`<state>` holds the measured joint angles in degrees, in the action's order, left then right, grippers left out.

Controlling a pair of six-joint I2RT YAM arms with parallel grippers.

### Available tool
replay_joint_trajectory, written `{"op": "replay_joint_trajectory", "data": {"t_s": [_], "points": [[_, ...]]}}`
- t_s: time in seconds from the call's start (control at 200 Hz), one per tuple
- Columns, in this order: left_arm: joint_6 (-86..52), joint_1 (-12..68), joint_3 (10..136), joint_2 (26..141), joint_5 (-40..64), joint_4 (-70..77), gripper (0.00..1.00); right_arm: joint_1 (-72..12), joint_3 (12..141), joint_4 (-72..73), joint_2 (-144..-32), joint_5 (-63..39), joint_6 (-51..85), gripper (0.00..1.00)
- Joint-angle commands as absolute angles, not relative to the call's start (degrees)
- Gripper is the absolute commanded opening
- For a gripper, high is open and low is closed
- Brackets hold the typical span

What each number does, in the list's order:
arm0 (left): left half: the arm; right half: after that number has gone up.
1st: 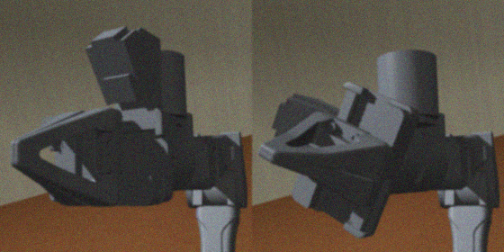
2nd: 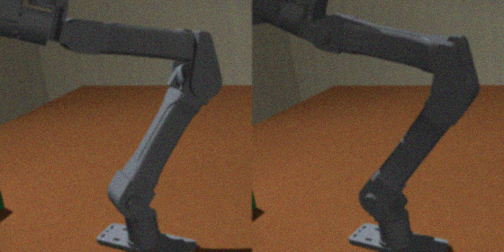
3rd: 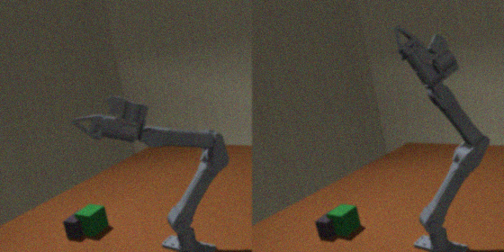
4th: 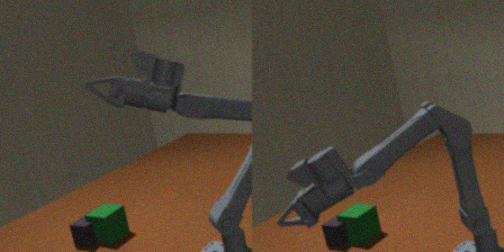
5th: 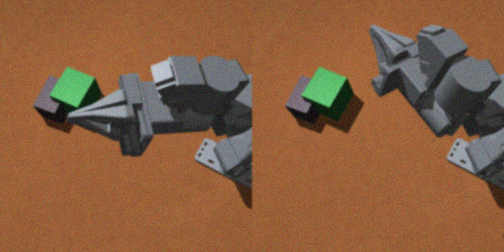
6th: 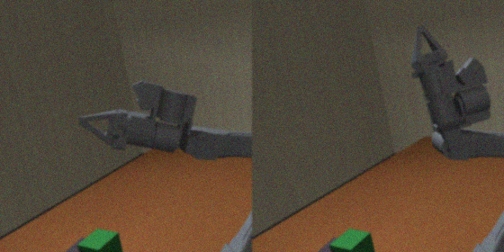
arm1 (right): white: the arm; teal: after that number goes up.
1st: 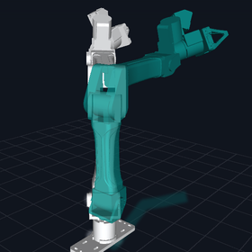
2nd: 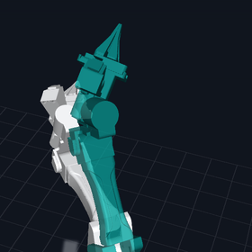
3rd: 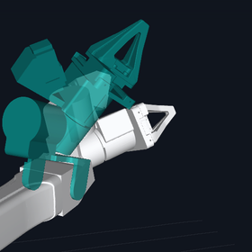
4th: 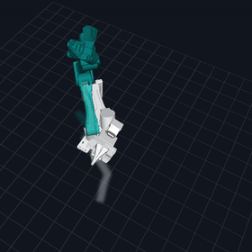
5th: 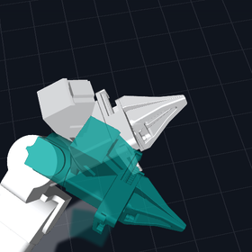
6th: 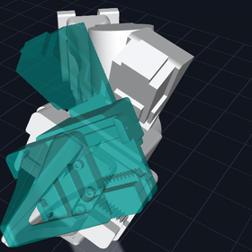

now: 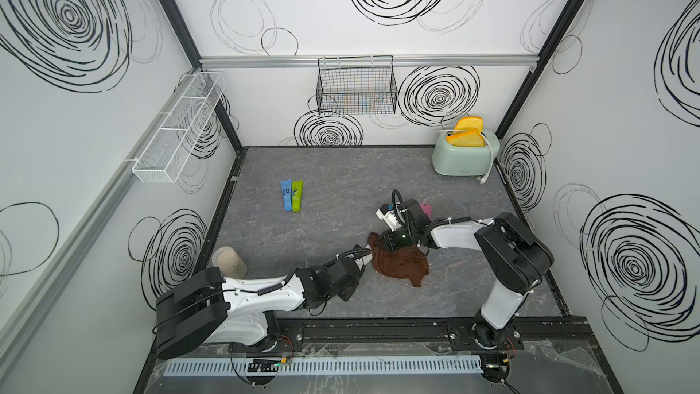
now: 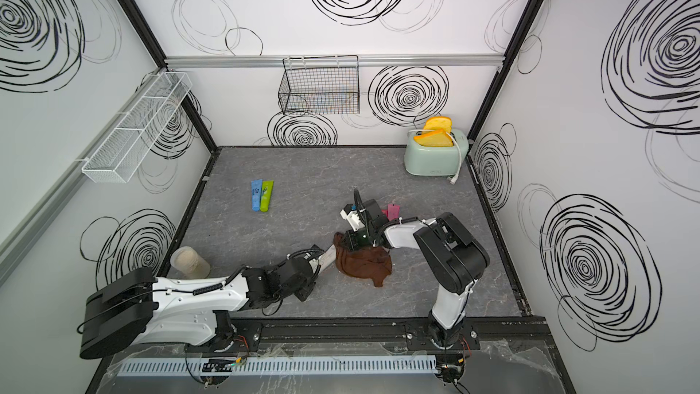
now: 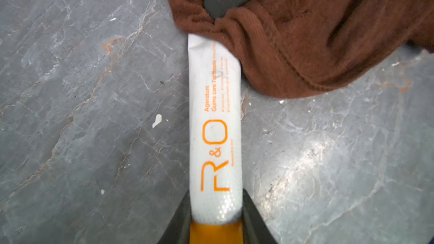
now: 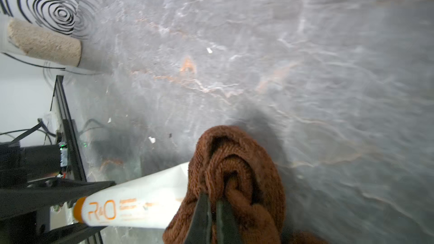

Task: Wipe the surface of the toothpaste tube
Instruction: Wipe the dirt from the toothpaste tube.

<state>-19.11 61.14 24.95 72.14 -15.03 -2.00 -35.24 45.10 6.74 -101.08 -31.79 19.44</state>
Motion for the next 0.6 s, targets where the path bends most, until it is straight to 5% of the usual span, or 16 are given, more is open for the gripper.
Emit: {"op": "replay_joint_trajectory", "data": {"t_s": [0.0,0.315,0.595], "points": [[-18.56,61.52,26.89,72.74,-15.38,1.26,0.0,-38.29,44.16,4.99,-100.71,-32.16,18.63,0.0],[-18.51,61.26,26.62,72.24,-14.63,1.56,0.0,-47.9,42.97,6.47,-98.01,-37.07,22.13,0.0],[-18.85,61.26,26.1,71.19,-15.12,1.41,0.0,-37.04,41.31,5.93,-100.4,-31.38,19.1,0.0]]}}
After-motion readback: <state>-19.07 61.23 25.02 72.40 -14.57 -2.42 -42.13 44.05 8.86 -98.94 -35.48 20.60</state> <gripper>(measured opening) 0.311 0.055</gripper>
